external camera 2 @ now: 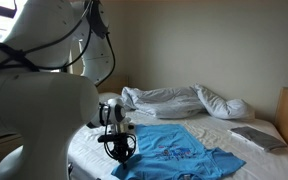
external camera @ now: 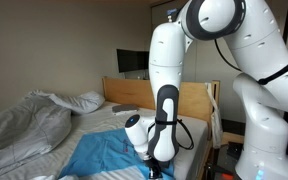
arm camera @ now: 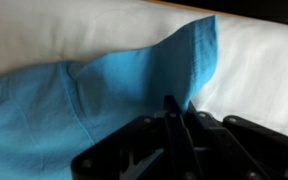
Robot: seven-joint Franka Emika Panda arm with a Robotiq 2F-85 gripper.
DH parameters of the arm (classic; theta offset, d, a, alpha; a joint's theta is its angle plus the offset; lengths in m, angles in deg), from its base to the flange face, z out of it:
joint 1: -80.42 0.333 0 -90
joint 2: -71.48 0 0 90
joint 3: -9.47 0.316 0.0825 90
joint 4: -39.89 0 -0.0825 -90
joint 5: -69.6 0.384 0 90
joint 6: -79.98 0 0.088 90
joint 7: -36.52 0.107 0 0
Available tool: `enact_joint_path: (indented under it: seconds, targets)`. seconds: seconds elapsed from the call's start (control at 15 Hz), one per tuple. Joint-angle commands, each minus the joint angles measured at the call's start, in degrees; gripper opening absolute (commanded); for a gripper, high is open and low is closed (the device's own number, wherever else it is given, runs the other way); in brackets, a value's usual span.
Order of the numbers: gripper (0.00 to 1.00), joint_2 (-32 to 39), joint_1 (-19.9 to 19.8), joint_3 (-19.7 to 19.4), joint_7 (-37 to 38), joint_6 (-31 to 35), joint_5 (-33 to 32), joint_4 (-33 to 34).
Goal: Fold the blue t-shirt from right to left
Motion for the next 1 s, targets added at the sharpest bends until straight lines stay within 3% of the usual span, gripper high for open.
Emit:
enact_joint_path:
  seconds: [0.0, 0.27, 0.47, 0.67, 0.93]
  targets:
    - [0.11, -8.82, -11.3, 6.12, -9.27, -5.18, -2.56, -2.77]
    - [0.12, -12.48, -27.5, 15.87, -21.32, -11.26, 0.17, -2.01]
    - [0.11, -13.9, -37.36, 21.04, -31.09, -16.57, 3.52, -0.62]
    - [0.12, -14.96, -43.18, 22.79, -37.61, -22.97, 5.91, 1.69]
    - [0.11, -16.1, -47.21, 22.29, -42.83, -31.09, 7.54, 6.09]
